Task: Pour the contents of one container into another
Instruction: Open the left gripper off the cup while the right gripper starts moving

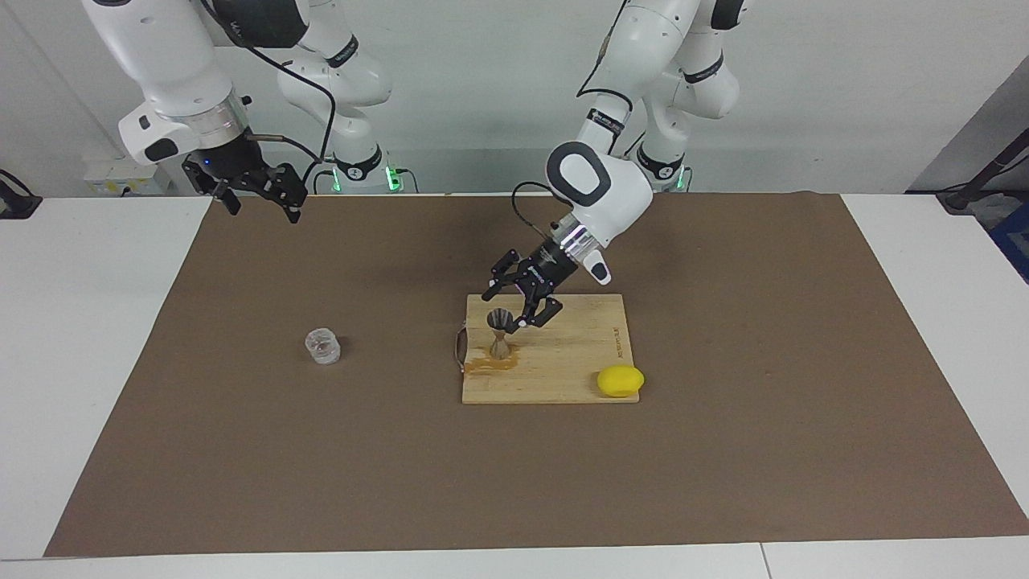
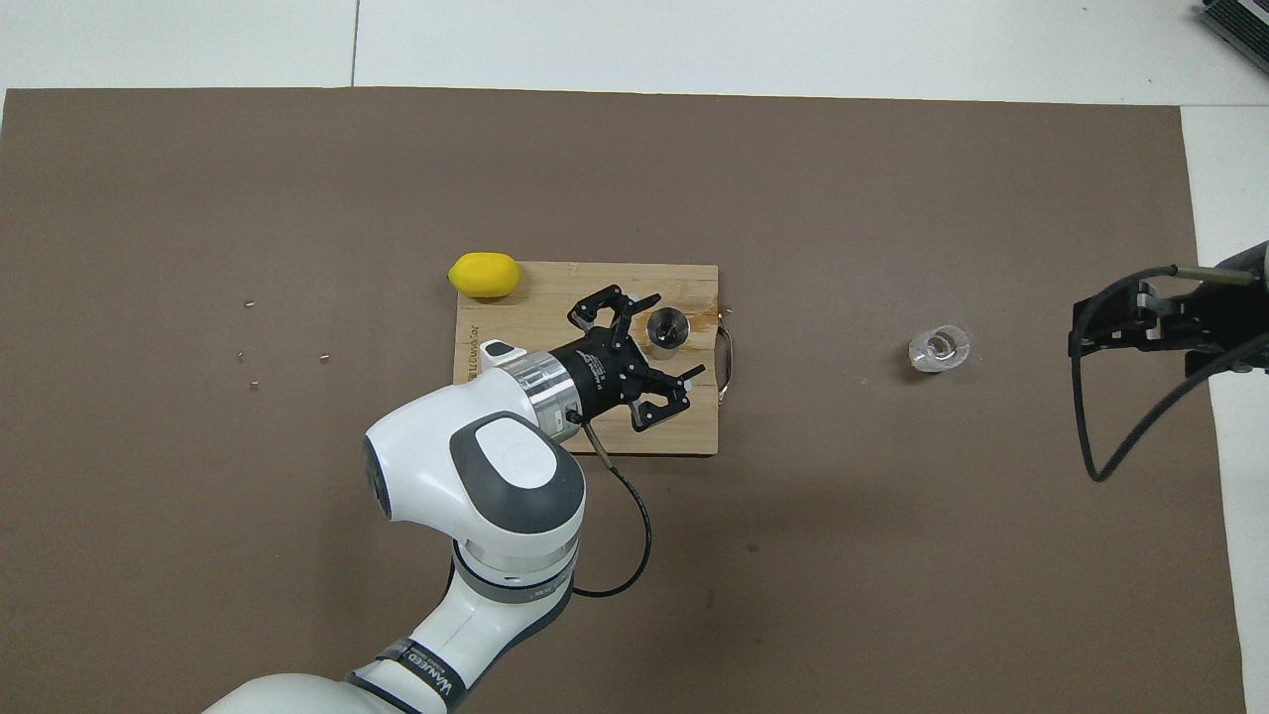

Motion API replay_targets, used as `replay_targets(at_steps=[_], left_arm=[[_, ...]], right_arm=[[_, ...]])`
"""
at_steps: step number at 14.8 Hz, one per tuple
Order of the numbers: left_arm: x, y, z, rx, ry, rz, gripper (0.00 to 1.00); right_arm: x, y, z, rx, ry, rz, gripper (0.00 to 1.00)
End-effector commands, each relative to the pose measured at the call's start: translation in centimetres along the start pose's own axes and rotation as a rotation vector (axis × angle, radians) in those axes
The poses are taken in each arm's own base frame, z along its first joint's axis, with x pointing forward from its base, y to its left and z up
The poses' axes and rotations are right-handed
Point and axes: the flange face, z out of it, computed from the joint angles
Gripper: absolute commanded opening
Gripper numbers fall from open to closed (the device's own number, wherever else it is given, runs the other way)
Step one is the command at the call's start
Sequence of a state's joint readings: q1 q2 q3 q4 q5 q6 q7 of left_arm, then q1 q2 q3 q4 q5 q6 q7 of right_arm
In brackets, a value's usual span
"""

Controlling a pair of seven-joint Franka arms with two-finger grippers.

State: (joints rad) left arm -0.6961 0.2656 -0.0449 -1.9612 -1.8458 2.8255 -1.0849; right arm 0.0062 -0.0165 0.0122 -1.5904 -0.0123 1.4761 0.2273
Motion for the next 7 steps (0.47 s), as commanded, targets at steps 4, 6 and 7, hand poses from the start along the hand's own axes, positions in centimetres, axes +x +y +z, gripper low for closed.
replay_targets(at_steps=[4,6,7], left_arm=[[-3.5,-0.8,-3.2,-0.016,-0.064,0.036,1.0],[-3.7,-0.8,-3.7,0.033,-0.077,0.072,1.0],[-3.9,-0.1,-4.0,0.055,-0.088,0.091,1.0]], right_arm=[[0.3,0.1,-0.2,0.029,0.019,0.027,0.91],[1.0,0.3,0.2,0.033,0.032,0.071,0.91],[1.5,0.3,0.7,0.034,0.03,0.122,0.91]])
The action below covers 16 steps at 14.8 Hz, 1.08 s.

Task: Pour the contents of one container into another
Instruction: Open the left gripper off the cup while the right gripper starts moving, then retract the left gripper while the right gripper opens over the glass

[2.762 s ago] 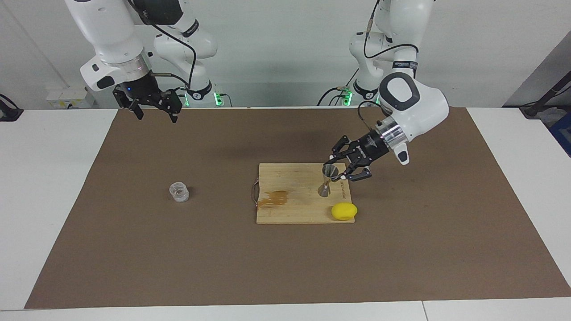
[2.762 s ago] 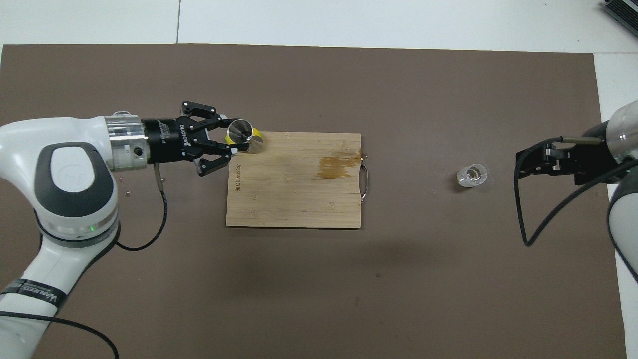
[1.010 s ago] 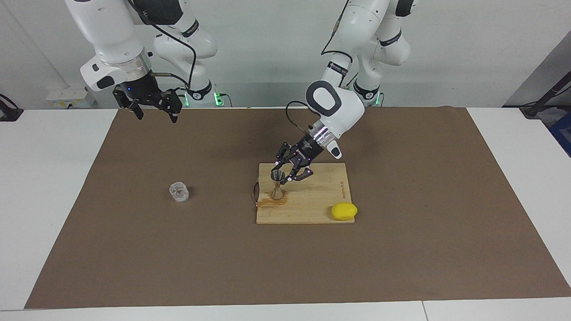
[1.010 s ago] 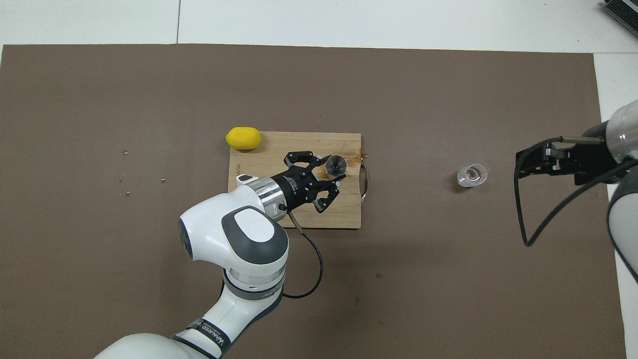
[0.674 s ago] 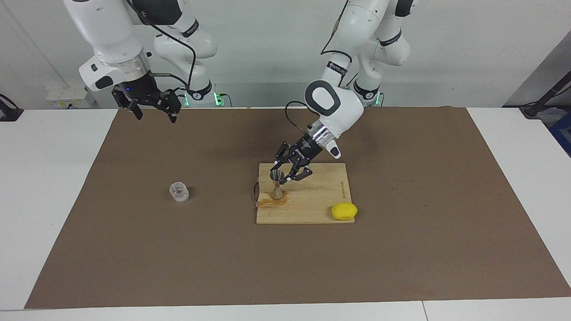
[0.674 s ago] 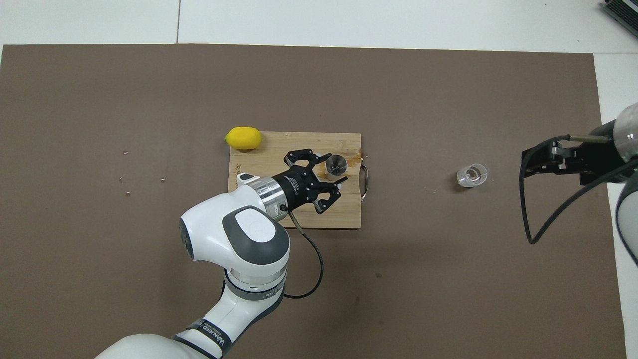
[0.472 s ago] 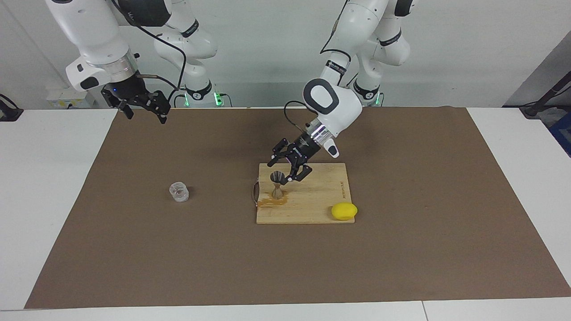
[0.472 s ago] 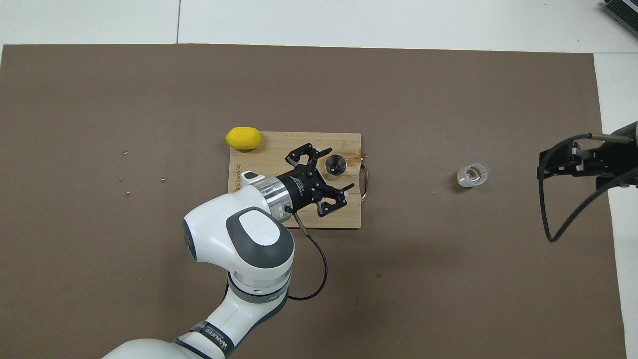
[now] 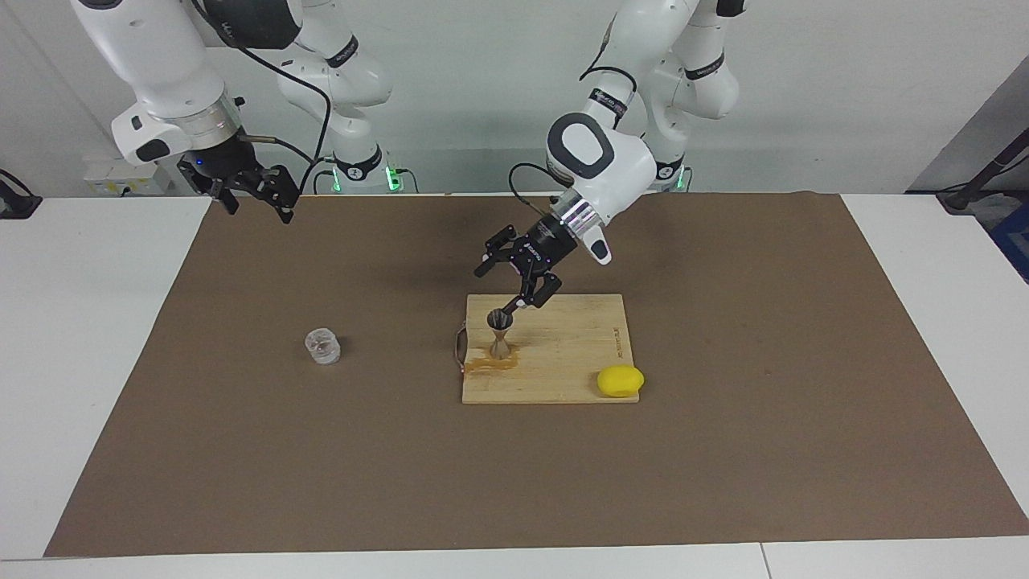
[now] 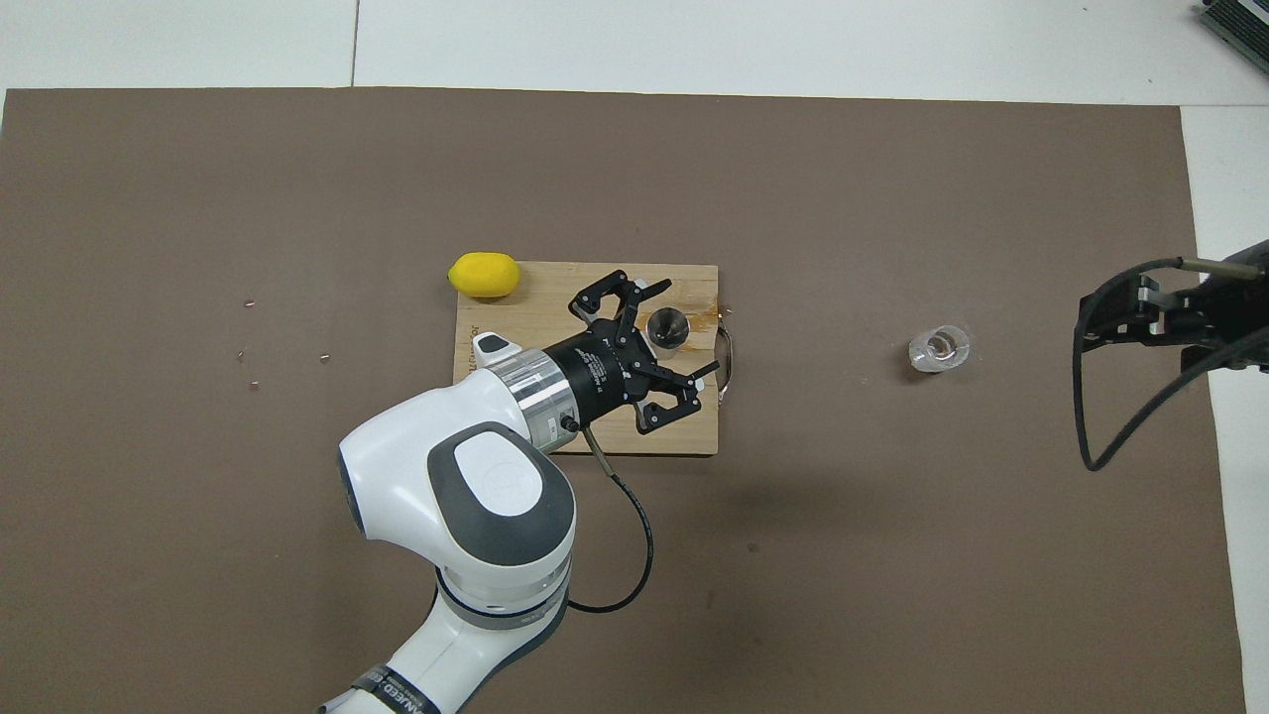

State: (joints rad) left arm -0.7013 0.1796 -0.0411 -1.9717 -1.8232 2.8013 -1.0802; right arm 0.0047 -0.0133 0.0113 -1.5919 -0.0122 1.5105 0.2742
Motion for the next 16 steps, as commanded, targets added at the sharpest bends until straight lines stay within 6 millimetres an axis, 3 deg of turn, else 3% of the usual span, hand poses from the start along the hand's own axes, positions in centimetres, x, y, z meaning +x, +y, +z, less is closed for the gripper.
replay_targets(at_steps=[1,5,7,11,13,16], left_arm=[[0.2,1.3,-1.6,0.06,-0.017,0.053,1.0],[0.0,4.6,-3.6,0.192,-0.032,0.167,1.0],[-0.1,7.0,-5.2,0.299,-0.004,0.261,1.0],[-0.8,13.0,-10.0,0.486,0.132,0.499,1.0],[-0.8,15.2,-11.8,0.54,0.251,0.609,1.0],[-1.4,18.6,-16.0,0.547,0.449,0.751,1.0]], right_arm=[[1.6,0.1,1.6,0.025,-0.003,0.144,0.91],[3.9,0.2,5.2,0.054,-0.016,0.367,0.9],[5.7,1.5,8.5,0.113,-0.076,0.515,0.9],[9.2,2.3,15.2,0.112,-0.146,0.63,0.91],[10.3,3.1,17.5,0.166,-0.179,0.724,0.91],[11.7,4.9,20.4,0.177,-0.196,0.774,0.92]])
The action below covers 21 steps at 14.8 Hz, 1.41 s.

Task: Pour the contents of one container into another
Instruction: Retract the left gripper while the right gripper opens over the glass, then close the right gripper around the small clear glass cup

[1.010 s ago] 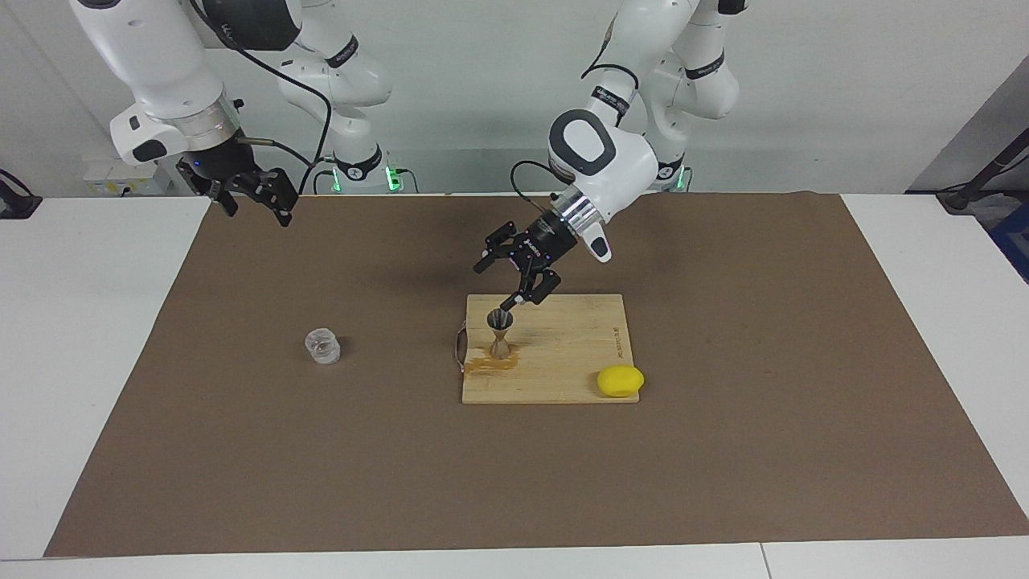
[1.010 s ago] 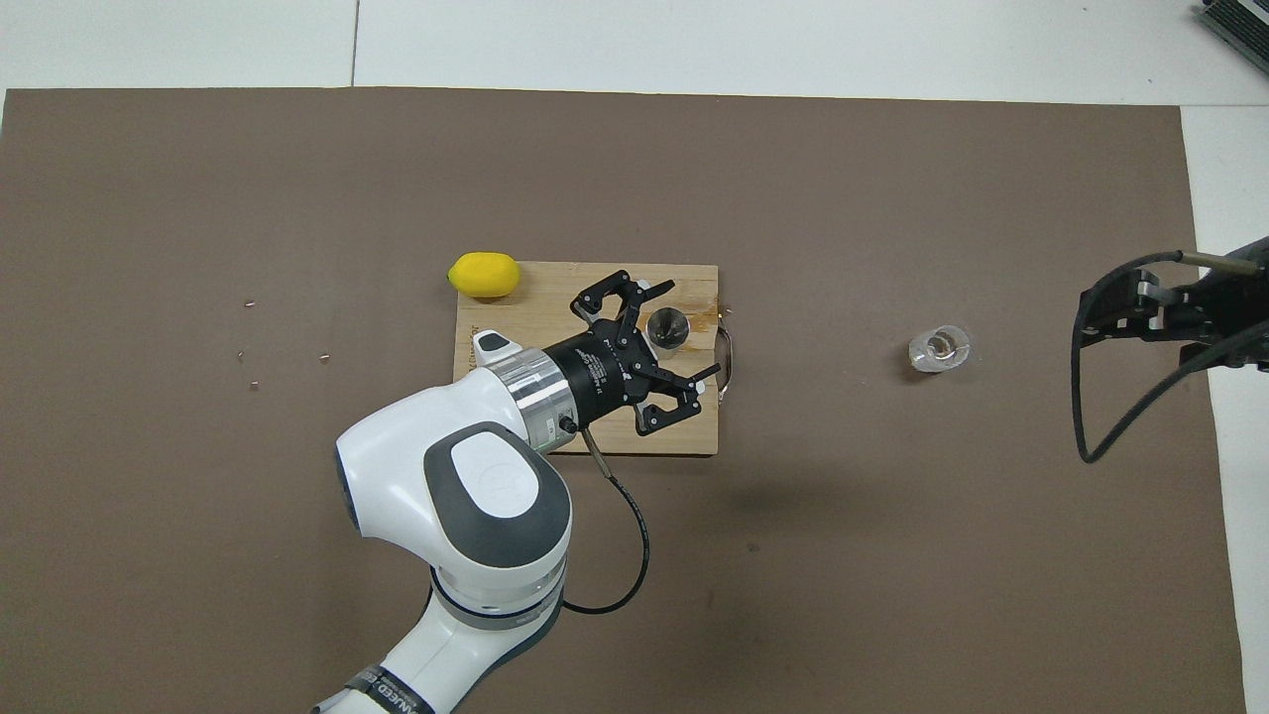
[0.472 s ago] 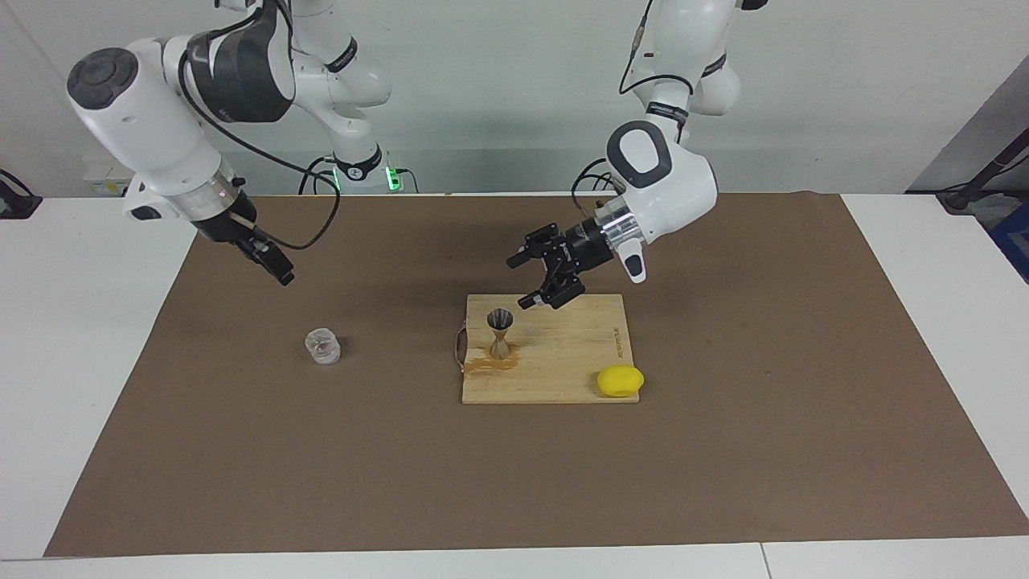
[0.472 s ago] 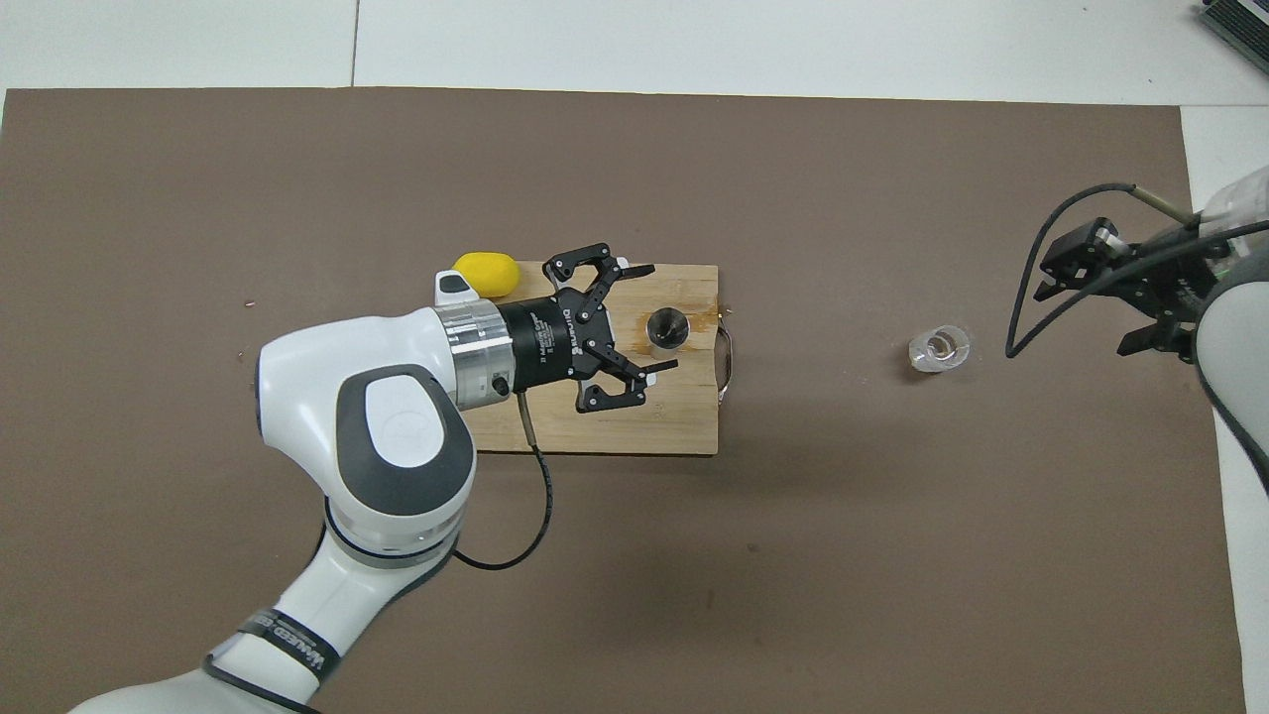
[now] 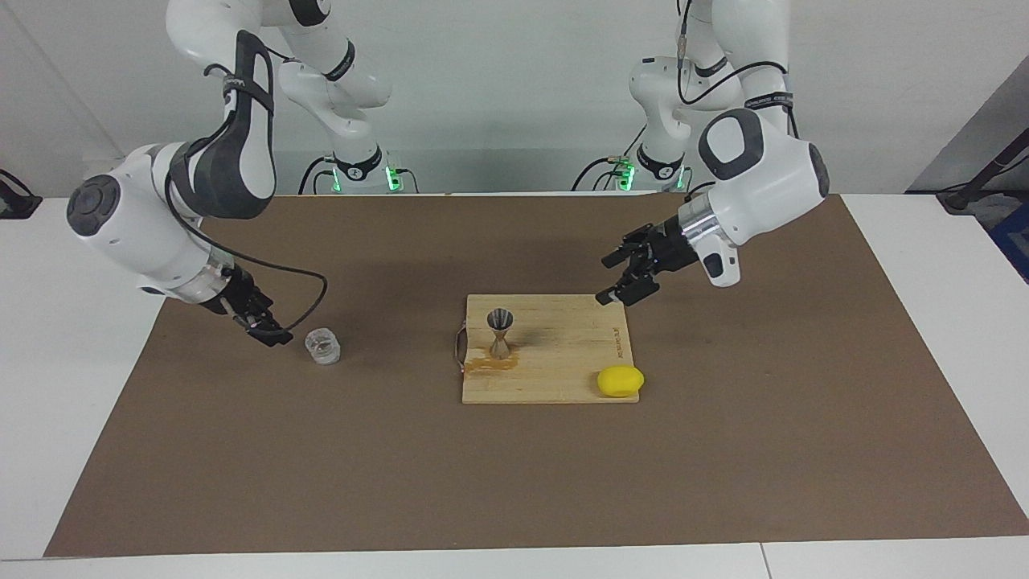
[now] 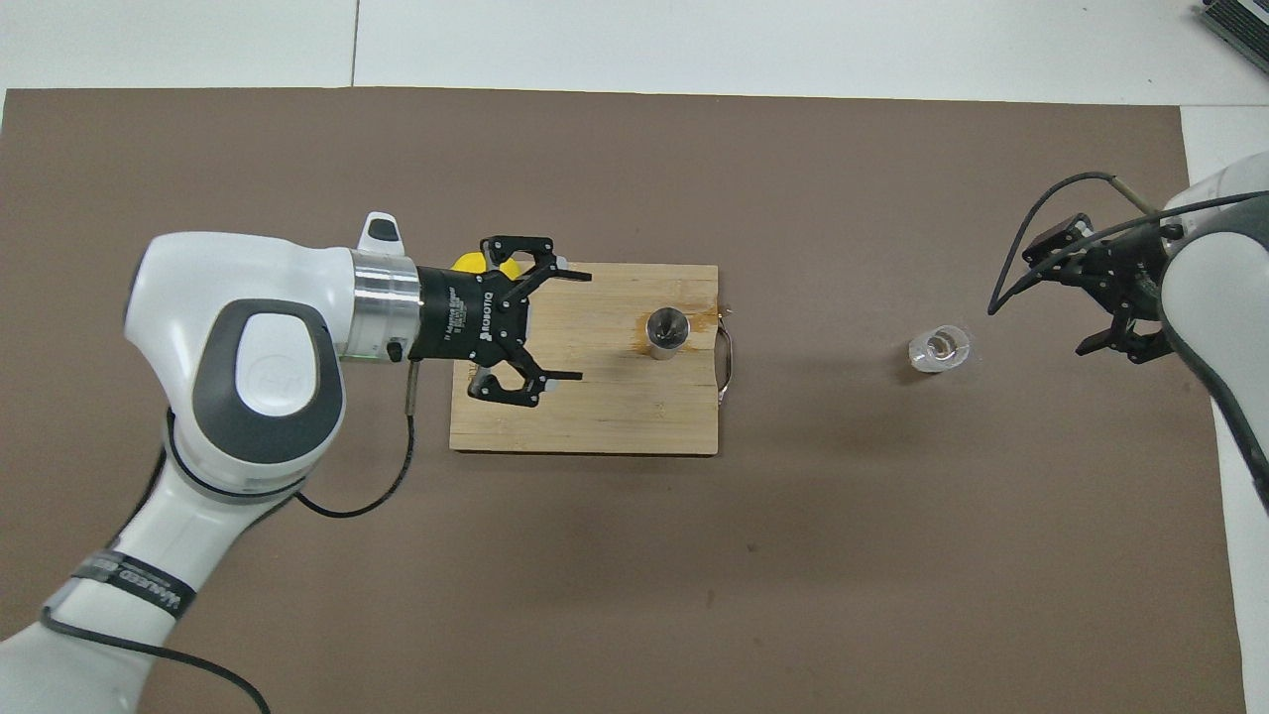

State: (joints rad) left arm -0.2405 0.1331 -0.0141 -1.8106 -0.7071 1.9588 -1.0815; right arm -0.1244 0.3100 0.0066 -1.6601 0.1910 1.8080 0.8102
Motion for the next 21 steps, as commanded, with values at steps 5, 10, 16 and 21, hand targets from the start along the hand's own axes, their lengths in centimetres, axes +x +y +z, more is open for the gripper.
replay_targets(at_steps=[5,10,16,21], left_arm=[[1.6,-0.4,-9.4,0.118,0.408,0.26,1.0],[4.7,-2.0,-13.6,0.229,0.445,0.659,1.0],[6.3,-4.7,-17.3,0.407,0.441,0.978,1.0],[3.6,-6.7,-18.9,0.589,0.365,1.191,1.0]], right_arm=[[5.4,2.2,4.7,0.075,-0.126,0.16,0.95],[8.0,2.5,8.0,0.114,-0.22,0.235,0.98],[7.6,3.0,11.9,0.12,-0.311,0.29,0.99],[7.0,3.8,12.9,0.12,-0.342,0.312,0.99]])
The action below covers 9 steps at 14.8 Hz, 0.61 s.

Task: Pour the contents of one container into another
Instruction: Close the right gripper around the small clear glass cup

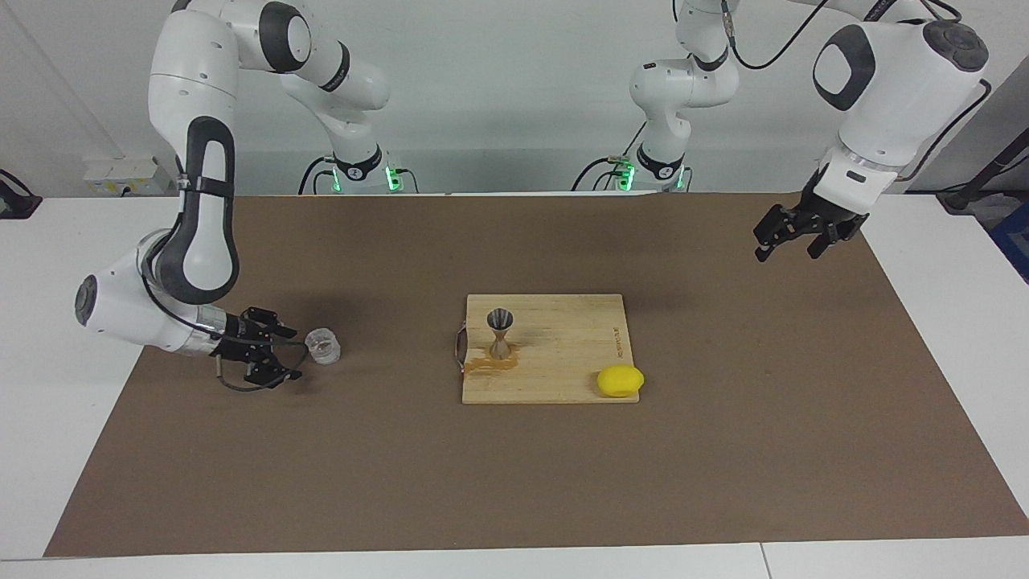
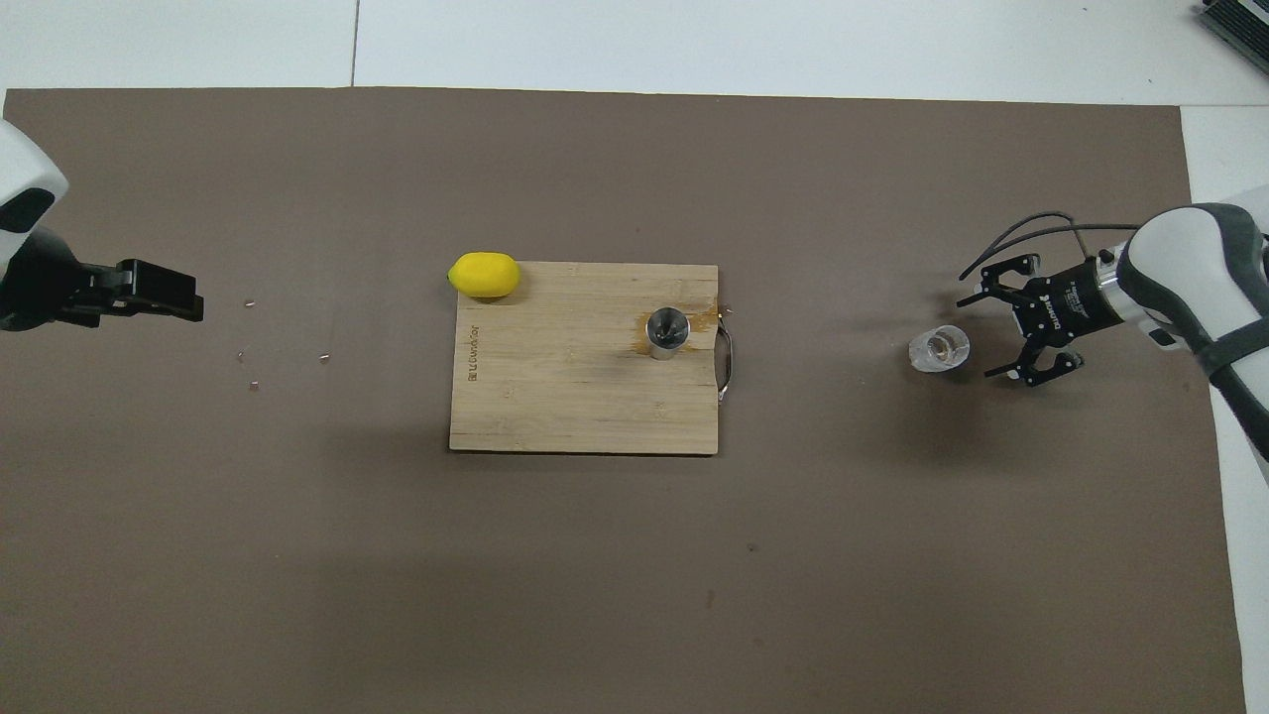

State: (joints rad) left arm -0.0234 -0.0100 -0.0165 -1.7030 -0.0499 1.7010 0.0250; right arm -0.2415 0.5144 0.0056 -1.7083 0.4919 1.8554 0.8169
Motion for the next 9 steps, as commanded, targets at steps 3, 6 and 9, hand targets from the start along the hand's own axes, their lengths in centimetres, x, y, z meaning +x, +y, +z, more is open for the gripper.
replay_targets(at_steps=[3,6,9], left_arm=[[-3.8,0.6,-4.1,0.045,-0.034,0.08,1.0],[-3.2,0.6,-5.5,0.038,-0.011,0.078,1.0],[-2.8,0.9,-6.9,0.046,-0.059,0.084,1.0]], right_arm=[[-0.2,1.1,1.3,0.04,-0.036,0.05,0.99],[-0.7,1.4,2.2,0.032,-0.038,0.039,0.99],[-1.1,1.1,2.6,0.059,-0.066,0.056,0.99]])
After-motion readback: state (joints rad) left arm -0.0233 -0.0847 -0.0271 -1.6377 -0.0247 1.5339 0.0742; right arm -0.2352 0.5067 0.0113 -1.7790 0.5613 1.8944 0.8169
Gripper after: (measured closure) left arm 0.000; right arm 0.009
